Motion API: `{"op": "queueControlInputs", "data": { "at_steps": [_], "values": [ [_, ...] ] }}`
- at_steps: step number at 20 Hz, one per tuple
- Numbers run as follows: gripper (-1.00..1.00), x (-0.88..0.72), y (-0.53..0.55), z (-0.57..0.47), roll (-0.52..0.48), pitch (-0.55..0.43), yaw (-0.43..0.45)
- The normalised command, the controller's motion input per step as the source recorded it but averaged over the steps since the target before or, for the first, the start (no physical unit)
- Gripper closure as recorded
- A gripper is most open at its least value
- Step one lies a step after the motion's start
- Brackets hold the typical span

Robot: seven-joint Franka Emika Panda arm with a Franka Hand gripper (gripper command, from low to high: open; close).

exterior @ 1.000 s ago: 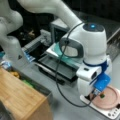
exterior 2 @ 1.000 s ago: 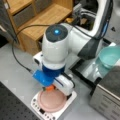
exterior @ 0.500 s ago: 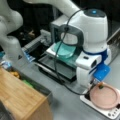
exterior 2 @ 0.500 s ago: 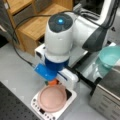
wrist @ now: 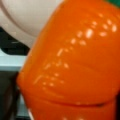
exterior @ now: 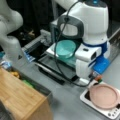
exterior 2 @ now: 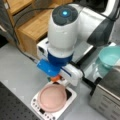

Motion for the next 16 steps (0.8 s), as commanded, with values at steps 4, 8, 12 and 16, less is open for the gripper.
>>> {"op": "queueControlInputs", "data": {
  "at_steps": [4, 8, 12, 16],
  "values": [
    [1.0, -0.06, -0.1, 0.31, 0.114, 0.125, 0.003],
    [1.0, -0.02, -0.05, 0.23, 0.219, 0.058, -0.185],
    [1.0, 0.0, -0.02, 0.11, 0.22, 0.048, -0.316],
    [1.0, -0.02, 0.05, 0.12, 0.187, 0.064, -0.398]
  ]
}}
